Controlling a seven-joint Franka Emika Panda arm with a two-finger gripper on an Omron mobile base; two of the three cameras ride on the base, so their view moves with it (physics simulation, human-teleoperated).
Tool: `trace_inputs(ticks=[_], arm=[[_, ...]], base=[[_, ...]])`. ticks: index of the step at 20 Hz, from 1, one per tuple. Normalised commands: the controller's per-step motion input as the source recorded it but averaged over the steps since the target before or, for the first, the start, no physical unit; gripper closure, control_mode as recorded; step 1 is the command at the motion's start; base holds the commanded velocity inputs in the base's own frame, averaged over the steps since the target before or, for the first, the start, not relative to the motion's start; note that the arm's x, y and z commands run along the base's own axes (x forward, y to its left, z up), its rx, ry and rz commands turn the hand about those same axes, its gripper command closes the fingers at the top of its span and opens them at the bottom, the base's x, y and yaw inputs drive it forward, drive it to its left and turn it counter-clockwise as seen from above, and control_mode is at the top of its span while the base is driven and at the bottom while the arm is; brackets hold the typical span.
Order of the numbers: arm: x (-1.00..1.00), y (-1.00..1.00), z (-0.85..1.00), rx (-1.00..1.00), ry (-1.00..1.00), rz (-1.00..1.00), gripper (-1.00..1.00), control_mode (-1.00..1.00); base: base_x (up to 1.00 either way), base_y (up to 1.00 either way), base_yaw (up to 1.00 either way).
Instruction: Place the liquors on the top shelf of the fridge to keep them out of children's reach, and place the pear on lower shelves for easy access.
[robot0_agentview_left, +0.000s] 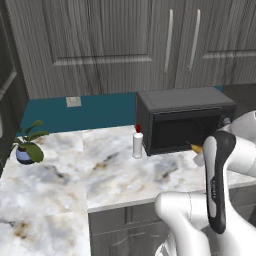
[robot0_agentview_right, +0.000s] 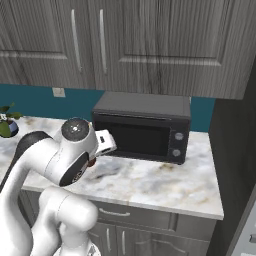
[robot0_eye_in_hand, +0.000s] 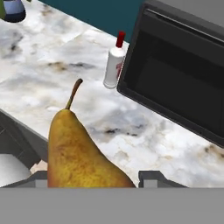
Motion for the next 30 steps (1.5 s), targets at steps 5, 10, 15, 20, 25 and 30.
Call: trace_inputs(ticks=[5, 10, 15, 20, 25, 30], arm=[[-0.31, 0.30, 0.31, -0.05, 0.00, 0.18, 1.00, -1.00], [-0.25, 0.43, 0.00, -0.19, 0.00, 0.07, 1.00, -1.00], [-0.27, 0.26, 0.00, -0.22, 0.00, 0.00, 1.00, -1.00], [-0.13, 0.04, 0.00, -0.14, 0.00, 0.00, 1.00, 1.00], [0.00, 0.00, 0.00, 0.00, 0.00, 0.00, 1.00, 1.00], [0.00, 0.00, 0.00, 0.00, 0.00, 0.00, 1.00, 1.00]], base=[[0.00, 0.00, 0.00], [0.00, 0.00, 0.00], [0.00, 0.00, 0.00], [-0.02, 0.00, 0.00], [-0.10, -0.20, 0.00], [-0.30, -0.49, 0.00]])
